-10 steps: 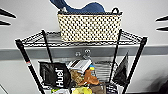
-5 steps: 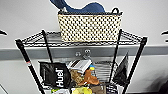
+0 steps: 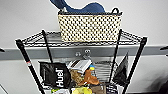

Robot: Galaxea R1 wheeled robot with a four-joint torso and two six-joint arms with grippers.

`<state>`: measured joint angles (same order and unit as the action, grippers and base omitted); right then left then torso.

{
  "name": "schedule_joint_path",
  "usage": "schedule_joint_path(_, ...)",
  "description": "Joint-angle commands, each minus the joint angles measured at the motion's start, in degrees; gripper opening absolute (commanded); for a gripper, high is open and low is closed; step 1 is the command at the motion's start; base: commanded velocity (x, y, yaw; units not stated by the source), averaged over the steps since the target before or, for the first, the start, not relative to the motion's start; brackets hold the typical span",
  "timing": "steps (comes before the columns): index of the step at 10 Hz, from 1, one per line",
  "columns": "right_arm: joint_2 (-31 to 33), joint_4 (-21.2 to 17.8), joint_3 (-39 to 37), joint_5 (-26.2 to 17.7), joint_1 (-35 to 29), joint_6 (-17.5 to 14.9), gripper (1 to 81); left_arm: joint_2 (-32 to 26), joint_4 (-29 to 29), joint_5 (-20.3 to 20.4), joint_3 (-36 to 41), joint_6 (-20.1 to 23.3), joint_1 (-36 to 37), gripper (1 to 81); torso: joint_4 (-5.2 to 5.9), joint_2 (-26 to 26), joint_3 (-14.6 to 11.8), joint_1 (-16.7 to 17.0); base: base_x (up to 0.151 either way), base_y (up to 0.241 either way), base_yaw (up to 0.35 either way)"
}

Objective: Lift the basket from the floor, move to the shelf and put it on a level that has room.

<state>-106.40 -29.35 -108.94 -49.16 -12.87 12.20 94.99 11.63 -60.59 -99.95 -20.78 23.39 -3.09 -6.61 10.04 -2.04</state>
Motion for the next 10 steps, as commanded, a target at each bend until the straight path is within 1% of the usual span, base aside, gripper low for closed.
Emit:
schedule_joint_path(1, -0.7, 1.3, -1.5, 1.1, 4.6, -0.9, 81.1, -0.1, -0.6, 3.9, 1.1, 2.4, -3.9, 81.1, 0.0, 0.0, 0.0, 0.0, 0.0, 0.0, 0.0)
schedule_joint_path(3, -1.4, 1.2, -3.7, 2.4, 10.3, -3.8, 81.1, -0.6, -0.6, 9.2, 1.1, 2.8, -11.9, 81.1, 0.0, 0.0, 0.0, 0.0, 0.0, 0.0, 0.0)
schedule_joint_path(4, -1.5, 1.2, -4.8, 2.6, 12.1, -5.0, 81.1, -0.6, -0.6, 10.7, 1.2, 2.8, -14.8, 81.1, 0.0, 0.0, 0.0, 0.0, 0.0, 0.0, 0.0)
schedule_joint_path(5, -1.5, 1.3, -5.5, 2.6, 14.4, -6.6, 81.1, -0.6, -0.6, 11.2, 1.2, 3.7, -18.1, 81.1, 0.0, 0.0, 0.0, 0.0, 0.0, 0.0, 0.0)
schedule_joint_path(6, -1.6, 1.3, -7.0, 2.7, 17.0, -8.3, 81.1, -0.6, -0.6, 12.5, 1.0, 5.9, -21.8, 81.1, 0.0, 0.0, 0.0, 0.0, 0.0, 0.0, 0.0)
schedule_joint_path(8, -2.9, 1.0, -10.3, 2.8, 22.3, -12.0, 81.1, -0.8, -0.5, 16.4, 1.1, 7.5, -29.1, 81.1, 0.0, 0.0, 0.0, 0.0, 0.0, 0.0, 0.0)
schedule_joint_path(9, -3.5, 0.7, -10.8, 2.8, 25.1, -12.6, 81.1, -0.4, -0.3, 17.9, 1.5, 7.7, -32.8, 81.1, 0.0, 0.0, 0.0, 0.0, 0.0, 0.0, 0.0)
schedule_joint_path(10, -4.2, 0.7, -10.8, 3.7, 27.4, -12.8, 81.1, -0.1, -0.2, 19.7, 2.5, 7.7, -35.8, 81.1, 0.0, 0.0, 0.0, 0.0, 0.0, 0.0, 0.0)
